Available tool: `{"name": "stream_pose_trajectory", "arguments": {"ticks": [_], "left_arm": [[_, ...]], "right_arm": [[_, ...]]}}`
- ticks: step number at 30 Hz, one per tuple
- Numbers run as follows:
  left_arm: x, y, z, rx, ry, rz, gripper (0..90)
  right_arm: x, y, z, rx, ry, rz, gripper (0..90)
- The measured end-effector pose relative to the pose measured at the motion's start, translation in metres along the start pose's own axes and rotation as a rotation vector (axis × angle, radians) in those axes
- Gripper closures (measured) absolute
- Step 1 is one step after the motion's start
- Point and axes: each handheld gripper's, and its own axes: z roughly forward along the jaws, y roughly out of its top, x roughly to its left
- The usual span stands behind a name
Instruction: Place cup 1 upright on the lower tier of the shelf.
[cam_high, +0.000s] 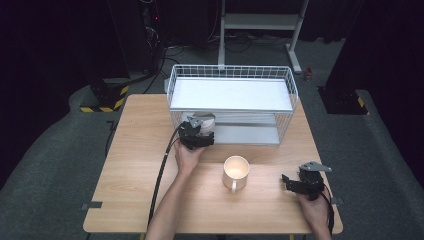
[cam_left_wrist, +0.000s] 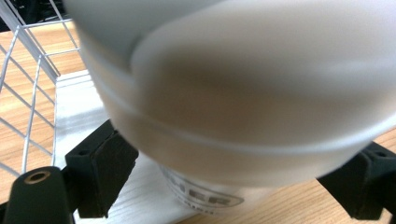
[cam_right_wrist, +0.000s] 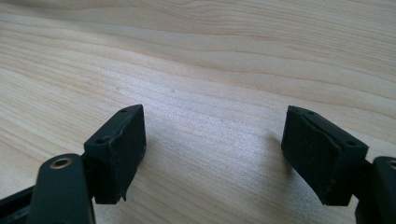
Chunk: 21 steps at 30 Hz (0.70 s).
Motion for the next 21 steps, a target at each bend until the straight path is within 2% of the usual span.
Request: {"name": "stream_pose_trajectory", "arguments": {"ticks": [4, 6, 8, 11, 13, 16, 19, 21], "left_arm": [[0.000, -0.002, -0.003, -0.002, -0.001, 0.008, 13.4], [-0.001, -0.004, -0.005, -0.001, -0.006, -0.002, 14.5], [0.000, -0.006, -0.006, 0.021, -0.009, 0.007, 15.3], [0.000, -0.008, -0.007, 0.026, -0.015, 0.012, 17.6], [-0.001, -0.010, -0.008, 0.022, -0.013, -0.002, 20.2], [-0.004, -0.014, -0.008, 0.030, 0.008, 0.005, 23.4], [-0.006, -0.015, -0.008, 0.034, 0.015, 0.001, 25.3], [-0.006, -0.016, -0.008, 0.046, 0.020, 0.013, 25.8]], "right_arm": [[0.000, 0.000, 0.000, 0.000, 0.000, 0.000, 22.2], [0.000, 0.000, 0.000, 0.000, 0.000, 0.000, 22.2], [0.000, 0.000, 0.000, 0.000, 0.000, 0.000, 22.2], [0.000, 0.000, 0.000, 0.000, 0.000, 0.000, 22.2], [0.000, 0.000, 0.000, 0.000, 0.000, 0.000, 22.2], [0.000, 0.000, 0.000, 0.000, 0.000, 0.000, 22.2], [0.000, 0.000, 0.000, 0.000, 0.000, 0.000, 22.2], [0.000, 0.000, 0.000, 0.000, 0.000, 0.000, 22.2]]}}
